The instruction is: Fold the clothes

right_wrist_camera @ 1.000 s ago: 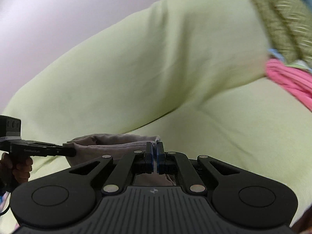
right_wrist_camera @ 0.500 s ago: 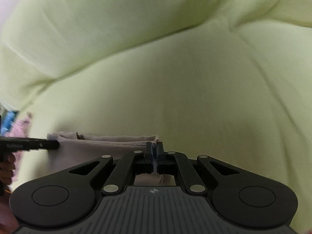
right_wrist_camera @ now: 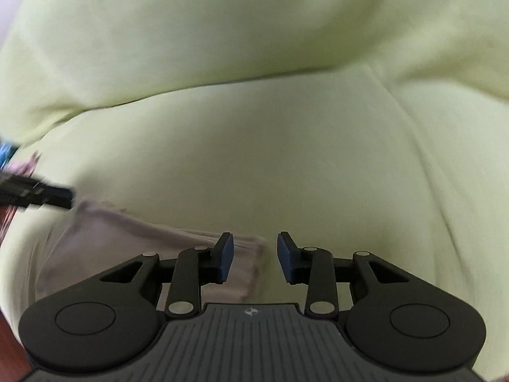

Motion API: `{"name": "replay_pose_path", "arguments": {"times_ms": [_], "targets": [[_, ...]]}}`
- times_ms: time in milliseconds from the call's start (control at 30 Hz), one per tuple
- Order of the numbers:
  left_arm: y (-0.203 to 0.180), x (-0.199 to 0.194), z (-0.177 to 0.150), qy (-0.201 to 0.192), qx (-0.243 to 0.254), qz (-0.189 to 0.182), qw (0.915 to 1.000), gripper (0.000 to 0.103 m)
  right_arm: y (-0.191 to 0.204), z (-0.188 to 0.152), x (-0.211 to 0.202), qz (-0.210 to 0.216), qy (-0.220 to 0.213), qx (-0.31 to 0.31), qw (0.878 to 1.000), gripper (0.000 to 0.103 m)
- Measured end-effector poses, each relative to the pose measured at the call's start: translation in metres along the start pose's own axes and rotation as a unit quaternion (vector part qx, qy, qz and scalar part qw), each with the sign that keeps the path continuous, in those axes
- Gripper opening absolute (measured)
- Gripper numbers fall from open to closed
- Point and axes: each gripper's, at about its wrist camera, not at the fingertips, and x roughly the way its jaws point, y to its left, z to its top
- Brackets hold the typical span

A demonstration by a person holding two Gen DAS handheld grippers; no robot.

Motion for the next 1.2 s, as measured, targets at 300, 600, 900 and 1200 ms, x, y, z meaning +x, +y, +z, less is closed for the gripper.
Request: {"name": "replay_pose_path", "arguments": {"times_ms": [300,600,900,1200], "targets": [[-0.001,0.016,-0.001,0.004,-0.004,-0.012,0.9999,0.017,0.002,0.012,0.040,0.014,0.026,-0.066,0.997,0.035],[-0.007,0.016,-0.002,-0.006,0.013,-0.005,0.9999,0.006,0.003,-0.024,0.031,0.025,0.020,-0.084,0.996,0.001],[-0.013,0.014,-0.005,-0.033,0.027,0.014,0.9990,0.005,-0.002,-0.027,0.022,-0.001,-0.032,-0.079,0.996,0.000],[-0.018,0.017,-0.007,-0.038,0.028,0.065,0.9968,0.023,0.001,-0.040,0.034,-0.046,-0.005,-0.090,0.995,0.014]]}}
